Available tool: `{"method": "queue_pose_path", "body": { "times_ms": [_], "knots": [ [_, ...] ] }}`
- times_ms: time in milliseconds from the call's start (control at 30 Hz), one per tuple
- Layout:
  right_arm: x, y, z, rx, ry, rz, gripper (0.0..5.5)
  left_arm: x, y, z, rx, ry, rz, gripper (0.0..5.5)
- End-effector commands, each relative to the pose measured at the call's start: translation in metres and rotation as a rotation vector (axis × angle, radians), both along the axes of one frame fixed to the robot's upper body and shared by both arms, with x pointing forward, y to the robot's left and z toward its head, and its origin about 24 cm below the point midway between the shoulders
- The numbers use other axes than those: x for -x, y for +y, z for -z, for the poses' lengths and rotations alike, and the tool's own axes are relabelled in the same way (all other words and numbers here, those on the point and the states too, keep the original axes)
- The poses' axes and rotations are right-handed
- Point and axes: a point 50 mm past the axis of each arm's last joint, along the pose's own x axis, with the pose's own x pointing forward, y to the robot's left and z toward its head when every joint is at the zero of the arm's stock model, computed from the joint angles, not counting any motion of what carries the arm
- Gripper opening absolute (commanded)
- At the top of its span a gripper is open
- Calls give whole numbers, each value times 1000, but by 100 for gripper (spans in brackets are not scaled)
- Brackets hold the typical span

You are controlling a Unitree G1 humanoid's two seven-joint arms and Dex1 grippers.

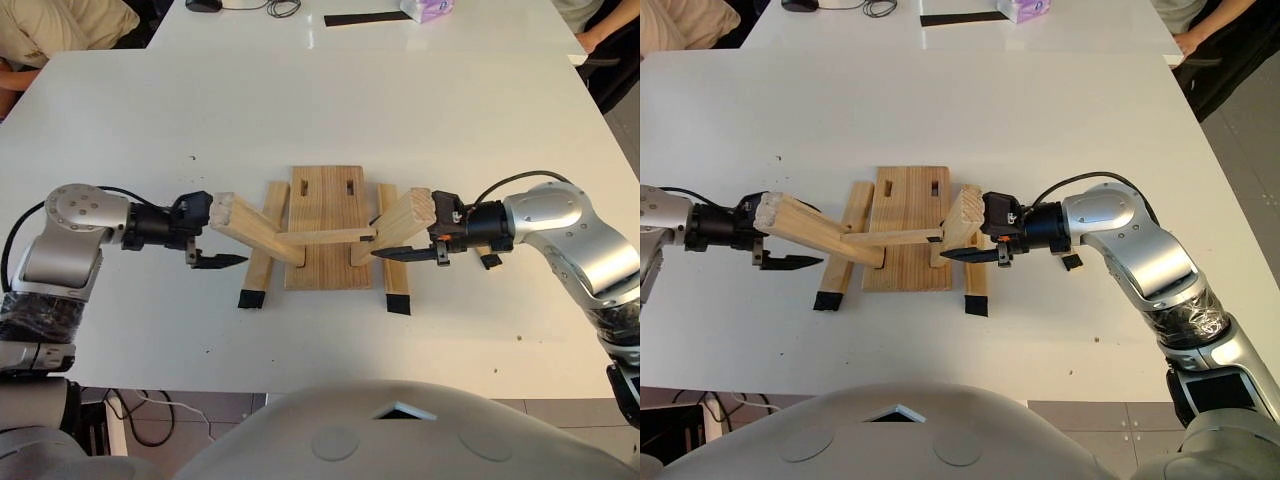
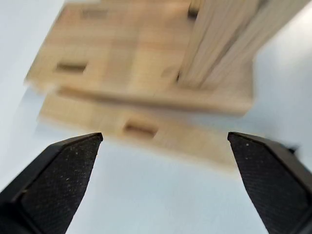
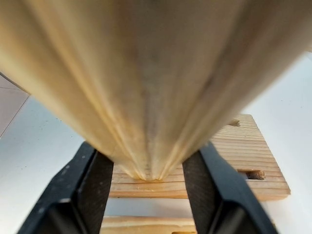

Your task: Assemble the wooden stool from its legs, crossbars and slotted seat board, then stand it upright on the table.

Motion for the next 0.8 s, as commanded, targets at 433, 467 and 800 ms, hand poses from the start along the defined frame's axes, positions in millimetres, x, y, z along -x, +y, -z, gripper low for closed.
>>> {"method": "queue_pose_path", "body": {
  "times_ms": [433, 467, 800],
  "knots": [
    [0, -2, 34, 146, 107, -4, 203, -59, -93, -105, 542, 155, 340, 243],
    [1, -2, 34, 146, 107, -4, 203, -59, -99, -109, 553, 172, 373, 234],
    [-4, 4, 31, 148, 98, -45, 203, -31, -138, -86, 407, 283, 608, 186]
  ]
}}
